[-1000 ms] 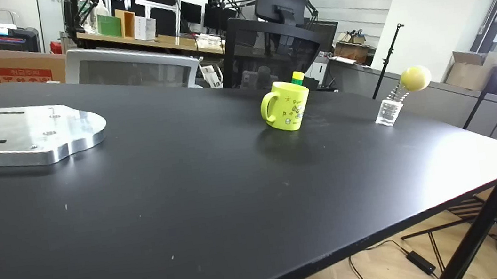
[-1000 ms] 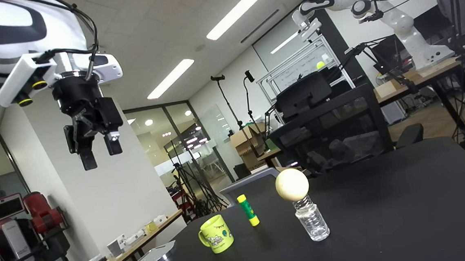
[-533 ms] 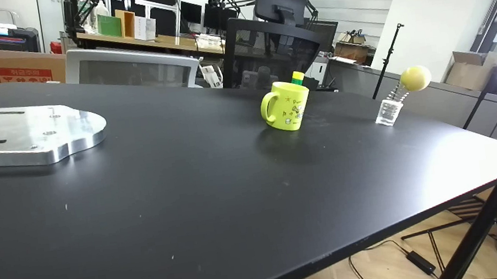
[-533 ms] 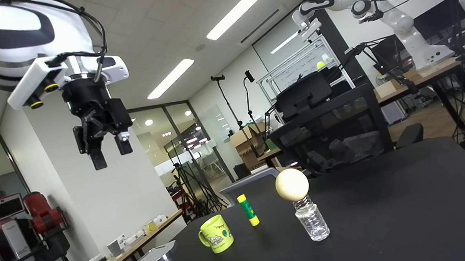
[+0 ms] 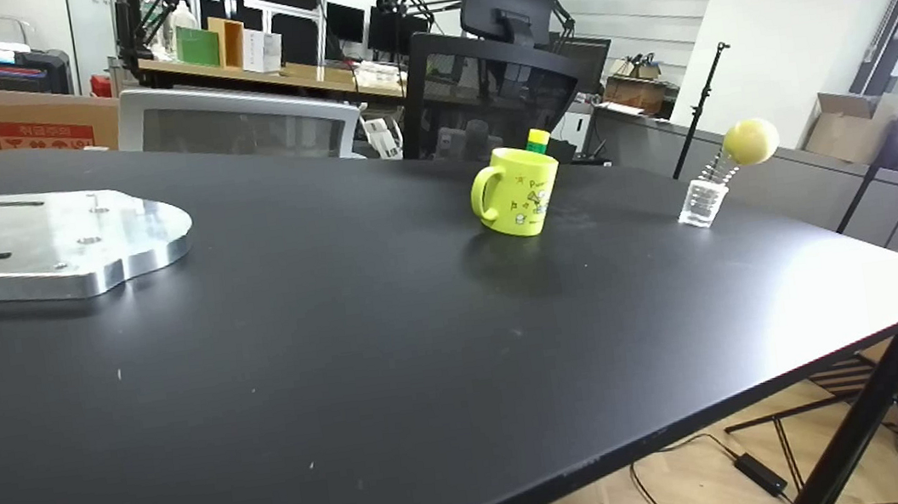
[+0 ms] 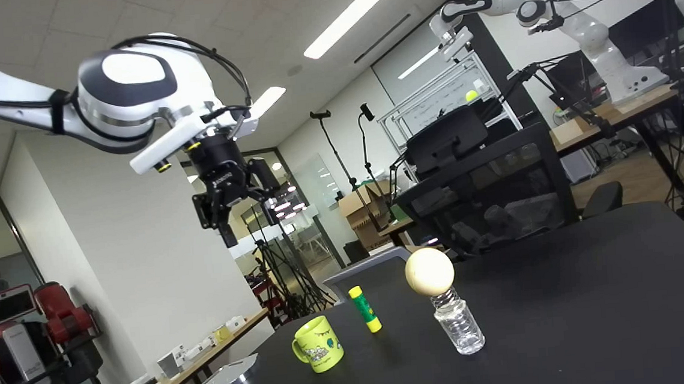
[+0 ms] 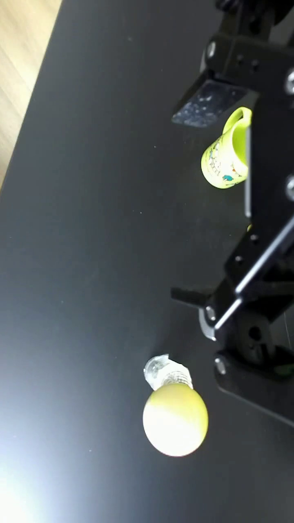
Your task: Put the glue stick in the mug cup
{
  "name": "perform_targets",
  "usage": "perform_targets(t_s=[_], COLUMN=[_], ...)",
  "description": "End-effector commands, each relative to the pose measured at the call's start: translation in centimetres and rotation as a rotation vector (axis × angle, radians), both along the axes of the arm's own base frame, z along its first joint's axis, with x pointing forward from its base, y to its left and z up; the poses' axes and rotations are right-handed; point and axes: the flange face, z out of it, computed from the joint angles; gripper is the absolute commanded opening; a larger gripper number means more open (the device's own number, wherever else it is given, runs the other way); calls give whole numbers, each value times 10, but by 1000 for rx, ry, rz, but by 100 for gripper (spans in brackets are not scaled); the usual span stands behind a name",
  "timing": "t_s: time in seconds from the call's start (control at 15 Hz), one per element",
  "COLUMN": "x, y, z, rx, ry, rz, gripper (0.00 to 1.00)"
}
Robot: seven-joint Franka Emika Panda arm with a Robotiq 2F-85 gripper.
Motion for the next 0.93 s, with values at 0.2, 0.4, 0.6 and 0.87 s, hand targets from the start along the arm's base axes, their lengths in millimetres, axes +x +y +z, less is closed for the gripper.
perform_targets(t_s=[0.2,0.4,0.6,0.87], x=[110,146,175,170], y=[24,43,58,61], z=[-22,-27,-30,-37], rx=[-51,-76,-108,-99], ry=[3,-11,-3,9], rz=[51,73,75,102], gripper=[100,100,100,100])
